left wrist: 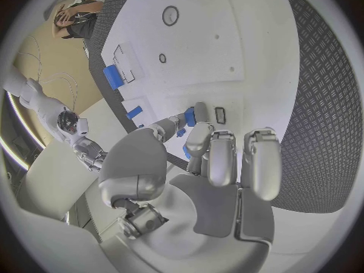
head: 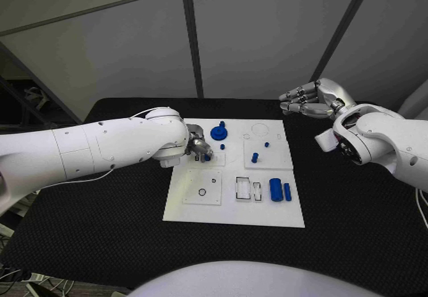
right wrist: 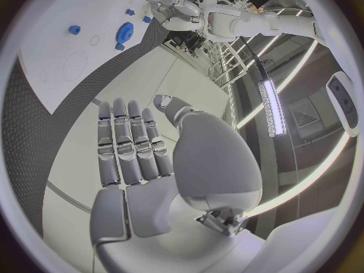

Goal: Assemble the parts on the task board

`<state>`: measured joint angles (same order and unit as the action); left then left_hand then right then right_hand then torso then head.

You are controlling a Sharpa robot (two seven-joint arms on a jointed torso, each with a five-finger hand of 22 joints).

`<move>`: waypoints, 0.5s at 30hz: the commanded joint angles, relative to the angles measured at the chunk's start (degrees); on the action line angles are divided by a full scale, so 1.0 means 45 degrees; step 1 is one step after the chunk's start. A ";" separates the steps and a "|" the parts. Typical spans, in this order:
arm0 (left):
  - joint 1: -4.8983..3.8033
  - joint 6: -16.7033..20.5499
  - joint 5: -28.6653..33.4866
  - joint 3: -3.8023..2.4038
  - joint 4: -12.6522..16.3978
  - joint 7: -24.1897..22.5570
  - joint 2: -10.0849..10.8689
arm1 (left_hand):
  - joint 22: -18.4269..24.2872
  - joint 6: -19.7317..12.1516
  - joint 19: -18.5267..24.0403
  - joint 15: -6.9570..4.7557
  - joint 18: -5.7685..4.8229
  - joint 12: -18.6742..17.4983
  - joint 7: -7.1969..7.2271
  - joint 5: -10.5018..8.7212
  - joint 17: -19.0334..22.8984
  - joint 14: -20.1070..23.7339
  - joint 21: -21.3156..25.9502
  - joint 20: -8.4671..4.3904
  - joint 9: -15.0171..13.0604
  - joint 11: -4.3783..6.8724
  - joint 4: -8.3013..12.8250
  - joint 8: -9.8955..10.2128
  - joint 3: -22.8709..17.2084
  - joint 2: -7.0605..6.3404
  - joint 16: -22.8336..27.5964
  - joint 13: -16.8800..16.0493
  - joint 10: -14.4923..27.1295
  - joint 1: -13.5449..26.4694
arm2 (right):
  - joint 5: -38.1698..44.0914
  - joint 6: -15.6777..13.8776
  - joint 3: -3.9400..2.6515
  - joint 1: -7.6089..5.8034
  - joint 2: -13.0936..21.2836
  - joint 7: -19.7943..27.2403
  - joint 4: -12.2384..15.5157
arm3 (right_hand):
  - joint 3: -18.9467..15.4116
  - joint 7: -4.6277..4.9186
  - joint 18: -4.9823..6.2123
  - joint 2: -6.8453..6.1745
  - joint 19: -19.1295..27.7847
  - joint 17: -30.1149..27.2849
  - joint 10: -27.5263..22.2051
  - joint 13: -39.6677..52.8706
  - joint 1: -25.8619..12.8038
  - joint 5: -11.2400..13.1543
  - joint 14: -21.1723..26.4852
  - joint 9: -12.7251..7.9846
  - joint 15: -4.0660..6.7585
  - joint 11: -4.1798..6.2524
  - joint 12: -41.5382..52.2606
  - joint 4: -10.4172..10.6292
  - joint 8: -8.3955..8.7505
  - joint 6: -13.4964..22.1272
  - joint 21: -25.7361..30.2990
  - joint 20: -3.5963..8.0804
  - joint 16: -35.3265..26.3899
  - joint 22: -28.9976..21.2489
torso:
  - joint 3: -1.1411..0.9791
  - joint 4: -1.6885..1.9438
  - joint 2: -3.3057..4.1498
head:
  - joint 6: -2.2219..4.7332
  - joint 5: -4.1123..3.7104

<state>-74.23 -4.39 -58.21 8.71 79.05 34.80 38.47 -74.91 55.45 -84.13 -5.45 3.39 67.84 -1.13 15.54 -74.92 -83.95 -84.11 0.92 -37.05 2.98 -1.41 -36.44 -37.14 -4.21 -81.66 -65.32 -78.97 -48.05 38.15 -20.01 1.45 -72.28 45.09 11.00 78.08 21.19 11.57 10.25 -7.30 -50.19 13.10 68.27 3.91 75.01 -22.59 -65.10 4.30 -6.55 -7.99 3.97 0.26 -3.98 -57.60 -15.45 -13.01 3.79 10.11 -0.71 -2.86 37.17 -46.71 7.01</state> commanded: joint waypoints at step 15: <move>0.0013 0.0062 0.0036 0.0022 -0.0120 0.0127 0.0003 | -0.1438 0.0262 -0.0542 -0.0091 -0.0332 0.0163 0.0013 -0.0058 -0.1325 -0.0793 -0.0085 -0.0089 0.0464 -0.0049 -0.0849 -0.0030 0.2192 -0.0223 0.0042 -0.0061 -0.0079 0.0897 | 0.0015 0.0153 -0.0009 -0.0024 0.0006 0.0012 -0.0020 | -0.0068 0.0105 0.0041 -0.0050 -0.0006 -0.0079 -0.0082 -0.0020 -0.0179 -0.0055 0.0213 -0.0002 -0.0056 -0.0079 -0.0015 0.0036 0.0008 0.0011 0.0203 -0.0131 -0.0063 -0.0090 | 0.0000 0.0008 0.0000 | 0.0019 -0.0038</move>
<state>-74.15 -4.30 -58.16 8.80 78.53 34.95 38.49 -74.91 56.42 -84.12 -5.45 3.39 68.31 -1.12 15.49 -74.92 -83.95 -84.32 0.92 -35.00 2.77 -5.15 -36.44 -27.51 -5.27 -81.66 -65.57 -79.17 -44.49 38.15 -19.76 1.45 -72.28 45.11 10.87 77.97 21.19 11.57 10.25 -7.60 -50.40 12.80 68.06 3.91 74.71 -22.59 -64.48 4.30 -6.75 -8.20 3.97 0.26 -3.98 -57.60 -14.74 -13.21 3.79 9.76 -0.71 -2.85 37.14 -46.64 6.84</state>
